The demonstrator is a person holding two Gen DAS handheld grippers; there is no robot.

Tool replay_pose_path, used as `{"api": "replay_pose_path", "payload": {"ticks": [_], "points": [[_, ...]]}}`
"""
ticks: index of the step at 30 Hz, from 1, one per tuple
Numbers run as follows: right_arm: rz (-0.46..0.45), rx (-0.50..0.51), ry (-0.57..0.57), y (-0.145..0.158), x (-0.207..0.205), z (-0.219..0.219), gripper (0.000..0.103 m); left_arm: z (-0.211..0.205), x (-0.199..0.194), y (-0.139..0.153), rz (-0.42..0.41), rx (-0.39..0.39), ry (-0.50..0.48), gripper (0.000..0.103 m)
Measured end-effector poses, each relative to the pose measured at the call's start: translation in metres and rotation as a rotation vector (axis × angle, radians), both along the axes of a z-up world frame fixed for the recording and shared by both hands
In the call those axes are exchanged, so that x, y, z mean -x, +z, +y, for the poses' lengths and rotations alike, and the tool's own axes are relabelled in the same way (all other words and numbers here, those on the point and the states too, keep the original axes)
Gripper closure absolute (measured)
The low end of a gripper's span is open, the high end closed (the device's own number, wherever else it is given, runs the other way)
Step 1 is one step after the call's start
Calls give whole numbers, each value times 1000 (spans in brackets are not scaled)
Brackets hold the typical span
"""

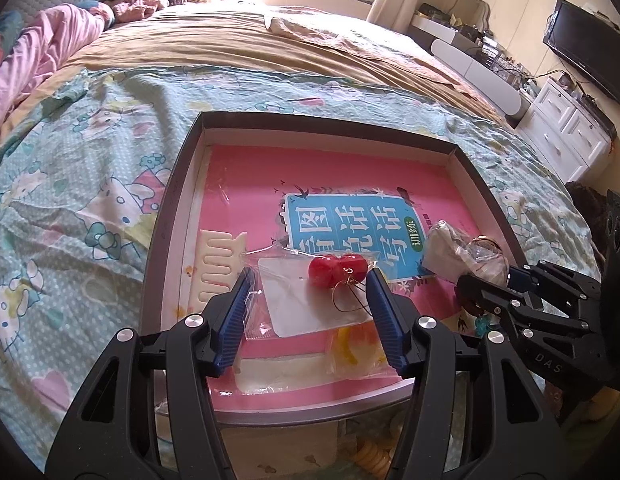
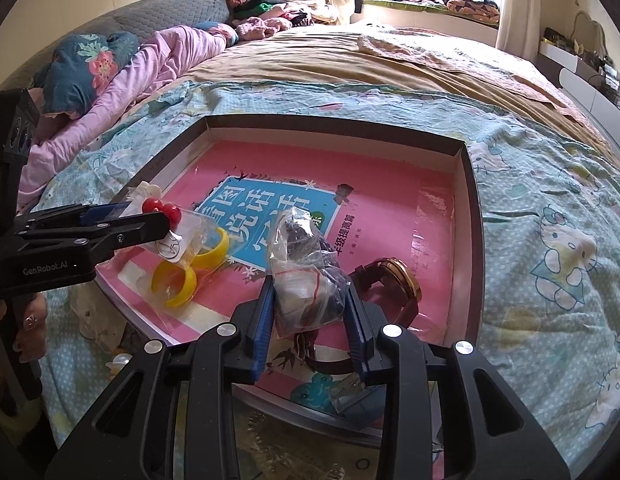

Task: Organize jewelry
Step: 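Open the left gripper over the tray while the right gripper releases the white bag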

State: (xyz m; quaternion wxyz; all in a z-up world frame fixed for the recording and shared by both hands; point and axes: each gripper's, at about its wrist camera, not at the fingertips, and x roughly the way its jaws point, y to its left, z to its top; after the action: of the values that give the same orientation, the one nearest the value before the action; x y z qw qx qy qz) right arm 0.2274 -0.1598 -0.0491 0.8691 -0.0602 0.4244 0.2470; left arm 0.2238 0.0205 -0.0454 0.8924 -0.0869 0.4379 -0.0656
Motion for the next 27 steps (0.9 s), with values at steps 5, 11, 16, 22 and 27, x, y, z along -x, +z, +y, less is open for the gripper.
{"api": "replay_pose_path", "payload": {"ticks": [5, 11, 16, 22, 27], "points": [[-3, -5, 1, 2, 3, 0, 67, -2, 0, 0, 0, -3, -2, 54], [-33, -41, -28, 14, 12, -11, 53, -4, 2, 0, 1, 3, -5, 54], [-65, -79, -56, 28, 21, -22, 35, -6, 4, 0, 1, 0, -17, 54], [-71, -101, -86, 39, 29, -31, 23, -8, 6, -1, 7, -7, -27, 50], [-86, -114, -113, 48, 35, -40, 23, -7, 11, 4, -1, 0, -20, 42]]}}
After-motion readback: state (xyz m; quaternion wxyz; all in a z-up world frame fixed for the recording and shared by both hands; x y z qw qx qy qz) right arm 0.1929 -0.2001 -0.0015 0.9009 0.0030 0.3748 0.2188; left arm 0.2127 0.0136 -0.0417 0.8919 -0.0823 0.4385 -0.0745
